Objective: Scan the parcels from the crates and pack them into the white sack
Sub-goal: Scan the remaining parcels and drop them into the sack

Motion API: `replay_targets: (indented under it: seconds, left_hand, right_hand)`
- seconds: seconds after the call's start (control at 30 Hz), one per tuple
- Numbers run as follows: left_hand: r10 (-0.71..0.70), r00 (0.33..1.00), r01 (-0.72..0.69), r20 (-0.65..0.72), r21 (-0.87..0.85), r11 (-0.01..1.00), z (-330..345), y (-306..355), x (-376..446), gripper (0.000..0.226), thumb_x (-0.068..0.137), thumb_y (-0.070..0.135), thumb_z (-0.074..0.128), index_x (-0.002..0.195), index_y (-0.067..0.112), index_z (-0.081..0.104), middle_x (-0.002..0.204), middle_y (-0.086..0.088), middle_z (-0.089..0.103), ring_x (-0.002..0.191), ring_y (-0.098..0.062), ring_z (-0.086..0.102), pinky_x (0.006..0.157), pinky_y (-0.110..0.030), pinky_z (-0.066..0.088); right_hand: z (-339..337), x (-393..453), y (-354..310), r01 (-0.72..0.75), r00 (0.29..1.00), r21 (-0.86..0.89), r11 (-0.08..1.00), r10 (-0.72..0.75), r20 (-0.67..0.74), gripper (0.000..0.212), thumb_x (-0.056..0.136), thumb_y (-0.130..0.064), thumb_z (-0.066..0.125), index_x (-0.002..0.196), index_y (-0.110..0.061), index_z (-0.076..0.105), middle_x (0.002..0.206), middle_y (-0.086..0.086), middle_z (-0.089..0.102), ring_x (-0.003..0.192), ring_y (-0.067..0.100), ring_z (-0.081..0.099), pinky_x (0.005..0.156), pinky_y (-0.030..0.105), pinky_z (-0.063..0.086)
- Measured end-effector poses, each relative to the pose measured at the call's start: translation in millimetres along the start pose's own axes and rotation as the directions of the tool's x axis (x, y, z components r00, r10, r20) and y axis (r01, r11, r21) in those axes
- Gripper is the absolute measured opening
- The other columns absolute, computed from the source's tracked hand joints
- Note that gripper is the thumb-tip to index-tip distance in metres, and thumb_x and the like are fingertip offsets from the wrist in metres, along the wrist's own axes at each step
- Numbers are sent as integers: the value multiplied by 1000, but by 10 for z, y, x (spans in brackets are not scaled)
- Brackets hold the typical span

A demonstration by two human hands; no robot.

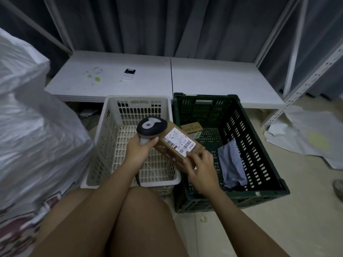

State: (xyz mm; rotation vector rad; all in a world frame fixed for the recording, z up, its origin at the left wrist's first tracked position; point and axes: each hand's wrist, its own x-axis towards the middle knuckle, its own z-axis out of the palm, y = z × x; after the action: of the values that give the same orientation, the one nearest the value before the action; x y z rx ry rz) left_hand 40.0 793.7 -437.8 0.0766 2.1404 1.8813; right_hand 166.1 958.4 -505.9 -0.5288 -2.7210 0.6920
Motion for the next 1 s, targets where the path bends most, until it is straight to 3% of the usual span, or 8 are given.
replay_targets:
  seconds: [0.13, 0.23, 0.37, 0.47, 0.6, 0.77, 0.87, 1.0]
  left_hand:
    - [-7, 1000, 7, 30, 0, 1000, 51, -36, 40, 31, 85, 11, 69, 115, 11, 58, 98, 4, 63, 89, -8, 59, 63, -4, 43]
    - [-2, 999, 3, 44, -11, 1000, 94, -54, 79, 30, 85, 10, 68, 113, 12, 58, 95, 6, 62, 83, 1, 57, 59, -1, 43]
    - [-10, 1000, 11, 16, -23, 1000, 133, -60, 130, 27, 86, 11, 68, 109, 16, 56, 89, 11, 60, 78, 6, 54, 53, 2, 40]
    - [-23, 1000, 22, -20, -53, 998, 164, -35, 150, 28, 86, 12, 68, 113, 15, 58, 91, 10, 61, 78, 5, 54, 55, -1, 41]
    - [-11, 997, 3, -77, -98, 995, 159, 38, 123, 32, 84, 13, 70, 114, 13, 60, 94, 6, 64, 80, 1, 58, 60, -8, 43]
    - [55, 992, -66, -111, -104, 992, 95, 119, 33, 34, 83, 12, 72, 113, 20, 57, 102, 1, 64, 88, -9, 60, 78, -21, 46]
    - [70, 992, -80, -105, -95, 992, 62, 154, -23, 41, 84, 12, 71, 122, 14, 57, 107, 0, 63, 98, -16, 59, 86, -28, 44]
    - [102, 990, -108, -95, -66, 992, 65, 194, -69, 45, 84, 9, 70, 126, 7, 54, 108, 2, 57, 100, -14, 54, 86, -25, 41]
  right_hand:
    - [-24, 233, -42, -117, 992, 95, 989, 121, -31, 26, 94, -33, 59, 106, -11, 66, 105, 0, 43, 109, 17, 34, 90, 34, 39]
    - [2, 345, -38, -303, 949, 212, 929, 314, -19, 47, 84, -37, 72, 121, -15, 53, 124, 4, 37, 122, 21, 29, 95, 30, 33]
    - [81, 302, -3, -558, 818, 542, 629, 526, 231, 97, 76, -47, 78, 146, -17, 18, 145, 8, 38, 126, 23, 43, 106, 39, 39]
    - [80, 296, 54, -656, 744, 581, 482, 542, 390, 90, 79, -47, 75, 143, -18, 19, 125, 3, 52, 112, 21, 56, 103, 40, 44]
    - [-7, 359, 40, -699, 679, 659, 278, 545, 492, 77, 79, -36, 78, 134, -21, 27, 126, 8, 54, 107, 25, 61, 97, 47, 51]
    - [-523, 573, -138, -419, 859, 724, 548, 498, 121, 65, 82, -16, 77, 125, -16, 28, 113, 3, 49, 93, 16, 59, 76, 25, 55]
    - [-922, 776, -184, -320, 928, 626, 711, 368, 58, 65, 79, -19, 80, 121, -19, 31, 106, -5, 49, 91, 13, 61, 73, 28, 58]
    - [-1256, 1055, -304, -201, 980, 395, 896, 178, 95, 56, 78, -22, 80, 122, -20, 44, 104, -10, 48, 82, 0, 53, 52, 9, 47]
